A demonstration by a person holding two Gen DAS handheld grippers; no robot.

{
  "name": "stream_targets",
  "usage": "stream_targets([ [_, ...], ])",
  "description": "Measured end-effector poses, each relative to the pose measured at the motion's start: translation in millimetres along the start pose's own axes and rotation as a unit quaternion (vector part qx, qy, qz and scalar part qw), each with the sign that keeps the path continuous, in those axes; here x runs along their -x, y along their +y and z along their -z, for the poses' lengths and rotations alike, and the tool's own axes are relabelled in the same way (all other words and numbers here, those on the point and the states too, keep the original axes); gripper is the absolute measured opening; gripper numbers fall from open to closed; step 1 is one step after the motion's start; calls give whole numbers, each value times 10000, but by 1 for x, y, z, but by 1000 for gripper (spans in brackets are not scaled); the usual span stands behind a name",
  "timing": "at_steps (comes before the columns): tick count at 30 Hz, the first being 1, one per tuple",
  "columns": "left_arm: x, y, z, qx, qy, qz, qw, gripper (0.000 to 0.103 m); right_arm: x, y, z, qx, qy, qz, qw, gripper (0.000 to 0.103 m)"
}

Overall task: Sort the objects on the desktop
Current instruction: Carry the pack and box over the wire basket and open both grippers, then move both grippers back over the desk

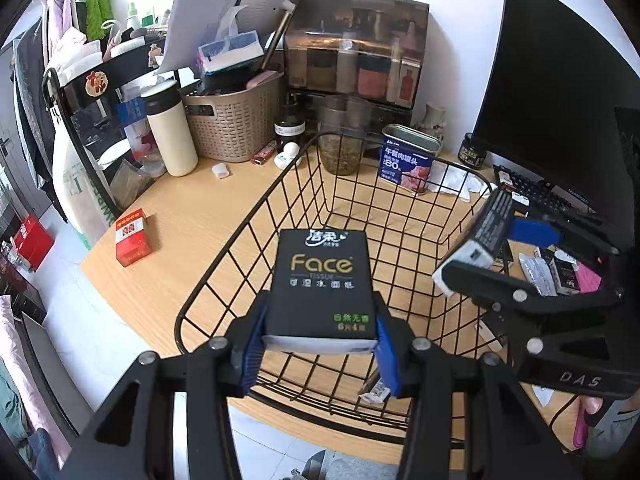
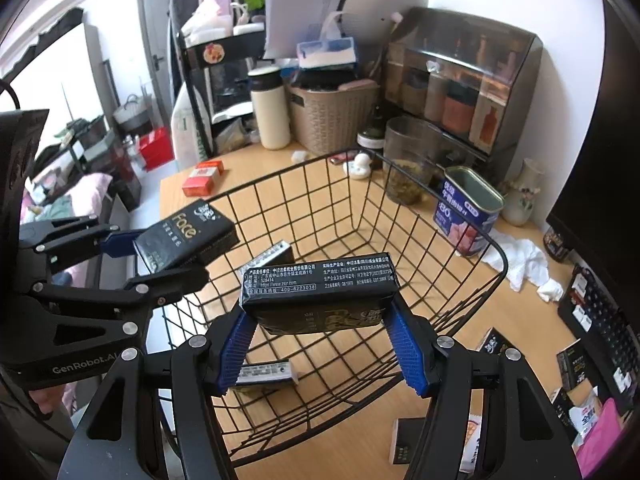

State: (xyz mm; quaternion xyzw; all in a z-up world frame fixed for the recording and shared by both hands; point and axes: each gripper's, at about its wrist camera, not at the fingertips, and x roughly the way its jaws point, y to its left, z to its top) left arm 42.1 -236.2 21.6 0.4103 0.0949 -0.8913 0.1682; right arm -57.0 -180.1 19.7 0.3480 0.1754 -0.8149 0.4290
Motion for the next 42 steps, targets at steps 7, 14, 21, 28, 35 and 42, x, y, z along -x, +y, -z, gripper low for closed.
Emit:
stream_targets([
  [7, 1, -3, 2, 37, -20, 99, 9999, 63, 5, 0, 0, 40, -81, 76, 9999, 68],
  [14, -2, -2, 2, 59, 17, 100, 9999, 63, 6, 0, 0, 35, -69, 46, 10000, 68],
  [21, -3, -5, -2, 143, 76, 209, 9997, 63, 8, -1, -1, 46, -54, 85, 9999, 68],
  [28, 6, -53, -9, -323, -42, 415, 9986, 63, 50, -33, 12, -139, -251, 461, 9985, 68],
  [35, 2, -144, 0, -1112, 30, 973, 9890, 63, 89, -111, 81, -875, 67, 1239, 9884, 68],
  [42, -42, -229, 45, -1945, 732, 1166, 9712, 63, 101, -159, 168, -1596, 484, 1702, 9712, 68],
])
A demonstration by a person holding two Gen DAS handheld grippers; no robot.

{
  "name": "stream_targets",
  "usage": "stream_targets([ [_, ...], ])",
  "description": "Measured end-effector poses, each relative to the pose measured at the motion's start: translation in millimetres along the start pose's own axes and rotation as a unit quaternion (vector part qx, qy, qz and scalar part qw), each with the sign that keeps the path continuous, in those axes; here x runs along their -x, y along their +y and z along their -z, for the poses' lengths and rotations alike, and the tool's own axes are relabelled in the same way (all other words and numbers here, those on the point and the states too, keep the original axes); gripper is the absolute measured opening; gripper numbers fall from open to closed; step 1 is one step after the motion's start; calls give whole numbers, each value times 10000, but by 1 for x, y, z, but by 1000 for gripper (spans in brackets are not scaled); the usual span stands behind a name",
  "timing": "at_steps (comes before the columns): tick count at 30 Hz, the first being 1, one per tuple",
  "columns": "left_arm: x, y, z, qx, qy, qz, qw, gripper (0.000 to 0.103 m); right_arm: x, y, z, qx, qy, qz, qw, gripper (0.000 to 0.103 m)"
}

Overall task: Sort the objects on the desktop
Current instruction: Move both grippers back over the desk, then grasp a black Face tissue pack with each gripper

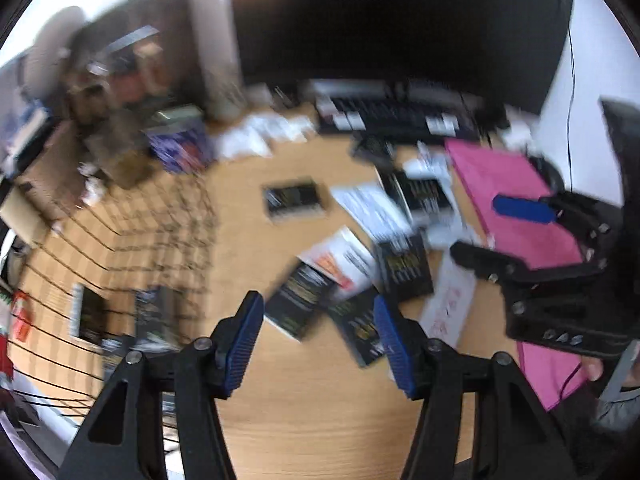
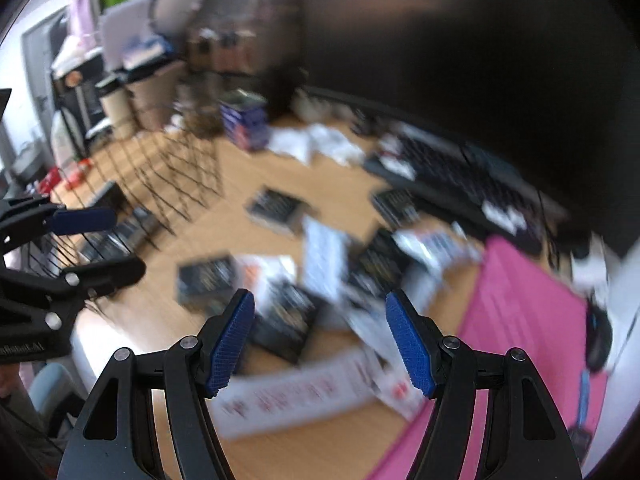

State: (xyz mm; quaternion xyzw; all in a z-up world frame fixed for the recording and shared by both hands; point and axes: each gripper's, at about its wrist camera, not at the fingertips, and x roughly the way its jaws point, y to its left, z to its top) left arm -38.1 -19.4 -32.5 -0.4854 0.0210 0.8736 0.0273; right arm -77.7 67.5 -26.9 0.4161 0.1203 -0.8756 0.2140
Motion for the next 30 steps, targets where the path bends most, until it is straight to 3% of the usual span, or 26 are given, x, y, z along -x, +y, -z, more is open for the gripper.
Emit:
stream_targets([
  [4, -31, -19, 15, -54, 420, 137, 9990, 63, -11, -20, 30, -235, 186, 58, 9995, 68],
  [10, -46, -18, 22, 101, 615, 203, 9978, 63, -30, -23, 51, -245, 443, -40, 9987, 68],
  [17, -55, -22, 16, 173, 622, 405, 9971, 64, -31, -22, 51, -236, 438, -44, 9988, 68],
  [24, -72, -27, 12, 61, 772, 268, 9966, 64, -31, -24, 50, -264, 428, -49, 9987, 68],
  [26, -71, -24, 13, -10, 764, 117, 9970, 53, -32, -24, 50, -267, 440, -56, 9987, 68],
  [30, -69, -11, 15, 43, 786, 36, 9969, 52, -37, -21, 47, -279, 459, -72, 9985, 68],
])
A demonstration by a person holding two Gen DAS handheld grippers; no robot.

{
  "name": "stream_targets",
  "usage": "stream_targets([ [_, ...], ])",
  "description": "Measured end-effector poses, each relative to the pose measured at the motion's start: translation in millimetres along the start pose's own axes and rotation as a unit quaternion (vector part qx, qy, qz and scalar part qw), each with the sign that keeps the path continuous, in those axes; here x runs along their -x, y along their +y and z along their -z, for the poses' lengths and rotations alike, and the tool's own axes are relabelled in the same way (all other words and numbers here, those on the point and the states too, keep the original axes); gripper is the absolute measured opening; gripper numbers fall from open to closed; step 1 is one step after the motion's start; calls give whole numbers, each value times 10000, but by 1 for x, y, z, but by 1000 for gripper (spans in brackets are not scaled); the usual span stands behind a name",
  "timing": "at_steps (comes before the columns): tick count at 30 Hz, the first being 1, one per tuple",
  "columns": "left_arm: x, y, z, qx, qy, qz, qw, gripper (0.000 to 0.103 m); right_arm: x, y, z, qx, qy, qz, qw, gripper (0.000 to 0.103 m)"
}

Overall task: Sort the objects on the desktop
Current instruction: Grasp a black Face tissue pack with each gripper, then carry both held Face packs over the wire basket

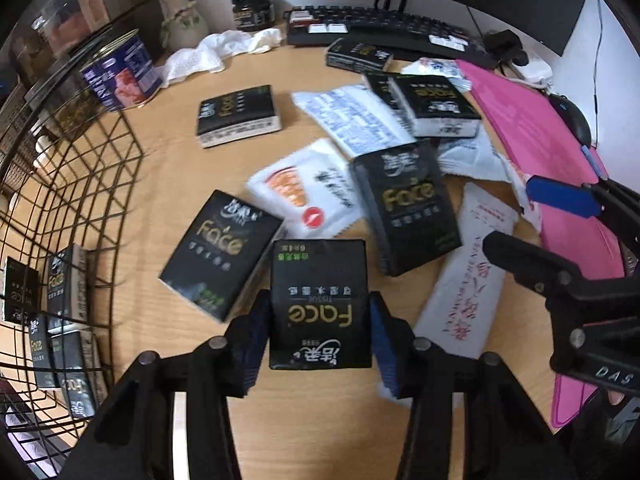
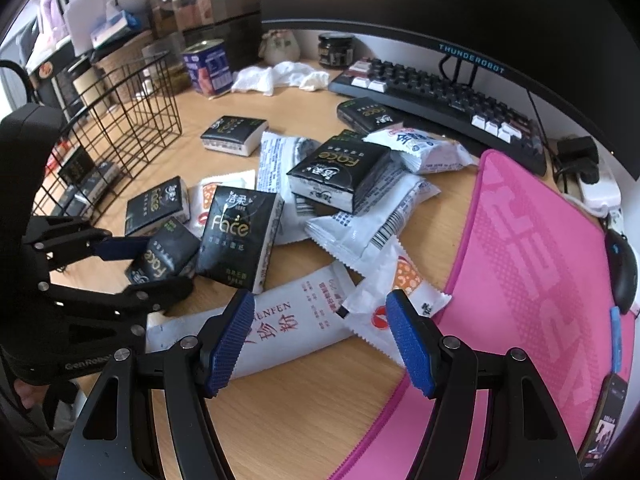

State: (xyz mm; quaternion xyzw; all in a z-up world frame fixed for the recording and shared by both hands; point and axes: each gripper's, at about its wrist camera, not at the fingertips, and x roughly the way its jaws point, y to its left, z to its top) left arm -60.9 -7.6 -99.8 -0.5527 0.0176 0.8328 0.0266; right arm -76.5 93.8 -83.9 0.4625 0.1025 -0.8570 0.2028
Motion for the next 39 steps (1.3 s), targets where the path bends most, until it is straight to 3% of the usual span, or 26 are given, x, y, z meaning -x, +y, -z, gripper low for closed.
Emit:
stream_targets([
  [9, 4, 30, 11, 262, 13, -66, 9996, 52, -17, 37, -26, 261, -70, -15, 9996, 68],
  [16, 5, 40, 10, 327, -6, -77, 9994, 52, -45, 50, -31, 254, 206, 11, 9995, 68],
  [19, 5, 41, 8, 335, -19, -83, 9994, 52, -50, 47, -30, 176, 287, -64, 9994, 46],
  [30, 11, 35, 5, 208, -77, -103, 9997, 52, -34, 38, -25, 85, 215, -170, 9996, 46],
  [39, 45, 31, 1, 159, -442, -53, 9989, 52, -8, 41, -27, 130, -5, -164, 9998, 46],
])
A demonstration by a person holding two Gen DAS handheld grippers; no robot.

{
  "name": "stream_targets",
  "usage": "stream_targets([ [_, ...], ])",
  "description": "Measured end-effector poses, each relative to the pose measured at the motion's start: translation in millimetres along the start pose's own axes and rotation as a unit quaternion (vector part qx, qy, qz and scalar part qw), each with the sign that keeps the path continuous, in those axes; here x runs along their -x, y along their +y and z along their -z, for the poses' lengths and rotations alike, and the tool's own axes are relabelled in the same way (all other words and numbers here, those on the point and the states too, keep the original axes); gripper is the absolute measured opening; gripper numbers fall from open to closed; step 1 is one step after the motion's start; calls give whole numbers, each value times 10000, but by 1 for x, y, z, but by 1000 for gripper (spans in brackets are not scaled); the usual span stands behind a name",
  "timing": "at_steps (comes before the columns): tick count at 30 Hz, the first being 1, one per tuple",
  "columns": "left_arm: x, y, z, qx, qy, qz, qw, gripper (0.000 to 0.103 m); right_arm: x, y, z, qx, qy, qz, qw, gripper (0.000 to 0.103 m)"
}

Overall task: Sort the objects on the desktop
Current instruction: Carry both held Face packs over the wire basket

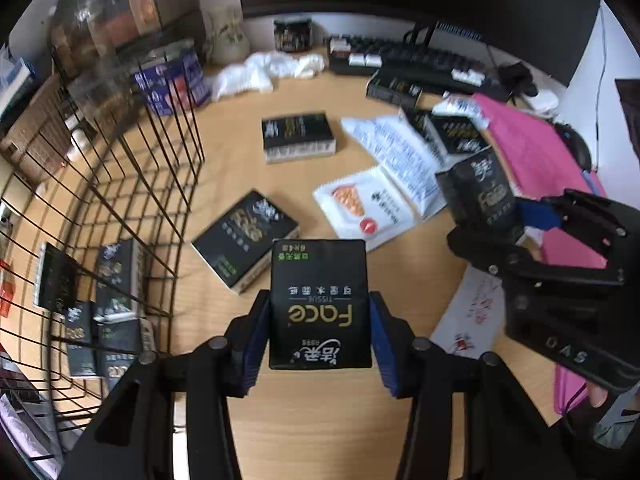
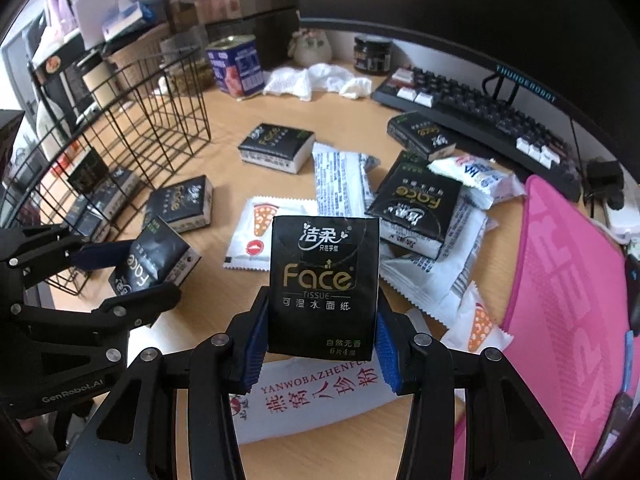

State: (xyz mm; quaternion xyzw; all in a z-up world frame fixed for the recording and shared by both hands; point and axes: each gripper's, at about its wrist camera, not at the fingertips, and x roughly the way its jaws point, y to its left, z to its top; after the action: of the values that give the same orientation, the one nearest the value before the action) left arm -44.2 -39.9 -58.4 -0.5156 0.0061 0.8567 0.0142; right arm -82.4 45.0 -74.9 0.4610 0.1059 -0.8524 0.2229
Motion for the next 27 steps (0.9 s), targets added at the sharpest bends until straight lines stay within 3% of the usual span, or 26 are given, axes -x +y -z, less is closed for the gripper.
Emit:
stream_targets([
  [8, 65, 9, -23, -42, -793, -107, 9968, 52, 40, 14, -18, 172, -402, 41, 9990, 46],
  [15, 125, 69, -30, 532, -1468, -400, 9869, 52, 79, 65, -67, 742, -935, -154, 9927, 46],
  [20, 148, 124, -17, 1088, -1615, -642, 9787, 52, 79, 128, -101, 1259, -1116, -505, 9845, 46],
  [27, 146, 190, 5, 1744, -1464, -1036, 9682, 52, 52, 206, -128, 1848, -862, -1007, 9738, 46],
])
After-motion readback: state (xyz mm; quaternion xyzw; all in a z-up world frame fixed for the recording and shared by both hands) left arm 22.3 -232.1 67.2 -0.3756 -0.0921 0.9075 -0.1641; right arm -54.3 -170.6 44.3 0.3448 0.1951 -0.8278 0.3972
